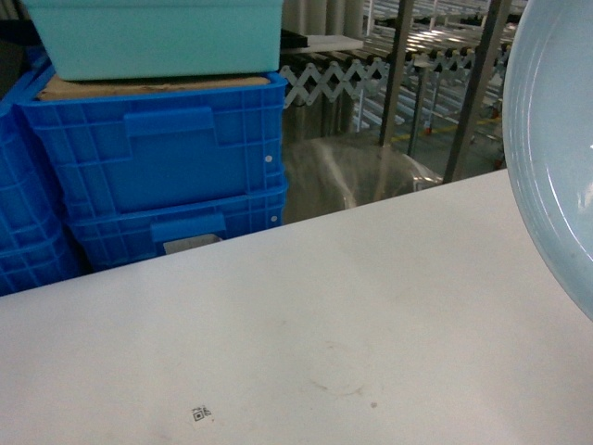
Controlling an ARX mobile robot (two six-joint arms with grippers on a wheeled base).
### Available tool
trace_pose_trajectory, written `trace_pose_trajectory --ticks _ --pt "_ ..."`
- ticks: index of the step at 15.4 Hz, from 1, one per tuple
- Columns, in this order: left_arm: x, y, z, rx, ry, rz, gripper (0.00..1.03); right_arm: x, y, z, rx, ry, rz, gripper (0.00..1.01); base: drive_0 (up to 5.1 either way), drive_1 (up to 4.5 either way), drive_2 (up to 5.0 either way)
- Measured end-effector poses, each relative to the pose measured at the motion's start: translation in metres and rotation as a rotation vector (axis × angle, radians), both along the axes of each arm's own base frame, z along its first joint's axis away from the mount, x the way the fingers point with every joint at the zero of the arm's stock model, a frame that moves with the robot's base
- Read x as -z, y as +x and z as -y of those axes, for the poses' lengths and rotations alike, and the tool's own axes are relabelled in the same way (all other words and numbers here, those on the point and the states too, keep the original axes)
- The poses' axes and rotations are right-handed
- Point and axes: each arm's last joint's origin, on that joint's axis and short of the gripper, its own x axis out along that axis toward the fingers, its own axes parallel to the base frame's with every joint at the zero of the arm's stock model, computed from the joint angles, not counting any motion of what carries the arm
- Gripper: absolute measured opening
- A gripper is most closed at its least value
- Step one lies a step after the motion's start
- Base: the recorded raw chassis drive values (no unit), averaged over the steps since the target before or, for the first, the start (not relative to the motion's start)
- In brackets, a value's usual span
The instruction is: Place blue tray on left shelf second layer neatly
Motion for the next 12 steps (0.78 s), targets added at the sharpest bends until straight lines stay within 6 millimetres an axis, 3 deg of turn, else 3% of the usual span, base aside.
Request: trace_pose_trajectory --ticks 12 --pt "0.0 0.0 0.0 0.0 0.0 0.0 0.98 0.0 0.0 0.0 0.0 0.0 0.0 0.02 -1.5 -1.54 -1.5"
